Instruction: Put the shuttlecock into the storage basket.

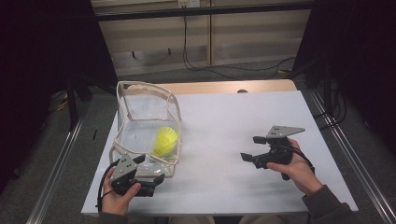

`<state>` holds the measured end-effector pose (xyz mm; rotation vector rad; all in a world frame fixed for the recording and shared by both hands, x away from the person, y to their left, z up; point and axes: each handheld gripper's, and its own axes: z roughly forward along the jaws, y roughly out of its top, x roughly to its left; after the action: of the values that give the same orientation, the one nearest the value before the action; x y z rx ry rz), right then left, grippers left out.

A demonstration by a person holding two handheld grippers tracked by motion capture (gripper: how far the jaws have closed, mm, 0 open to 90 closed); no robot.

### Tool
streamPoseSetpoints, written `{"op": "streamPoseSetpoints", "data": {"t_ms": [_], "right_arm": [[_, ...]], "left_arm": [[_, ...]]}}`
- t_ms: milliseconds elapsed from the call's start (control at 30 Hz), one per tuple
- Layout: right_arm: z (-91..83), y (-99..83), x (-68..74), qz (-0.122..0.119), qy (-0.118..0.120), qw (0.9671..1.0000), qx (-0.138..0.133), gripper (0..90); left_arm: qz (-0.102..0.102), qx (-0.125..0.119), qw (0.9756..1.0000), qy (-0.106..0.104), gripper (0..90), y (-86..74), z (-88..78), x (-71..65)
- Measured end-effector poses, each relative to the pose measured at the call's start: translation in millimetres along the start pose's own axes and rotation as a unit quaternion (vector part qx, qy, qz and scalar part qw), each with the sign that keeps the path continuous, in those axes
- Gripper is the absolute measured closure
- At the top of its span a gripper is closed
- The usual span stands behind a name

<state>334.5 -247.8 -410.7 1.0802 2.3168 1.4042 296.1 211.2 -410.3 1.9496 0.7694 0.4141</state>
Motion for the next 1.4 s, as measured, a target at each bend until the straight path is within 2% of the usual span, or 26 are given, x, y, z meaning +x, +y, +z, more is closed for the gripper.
{"op": "streamPoseSetpoints", "data": {"t_ms": [700,1400], "right_arm": [[-14.5,-17.7,-9.7,0.010,-0.015,0.9998,0.000,12.6],[-20.4,-31.3,-14.3,0.018,-0.021,0.9996,0.002,12.4]], "left_arm": [[0.002,0.002,1.0000,0.000,3.9,0.4,-0.2,0.2],[0.000,0.003,1.0000,0.002,4.0,1.1,-0.7,-0.5]]}}
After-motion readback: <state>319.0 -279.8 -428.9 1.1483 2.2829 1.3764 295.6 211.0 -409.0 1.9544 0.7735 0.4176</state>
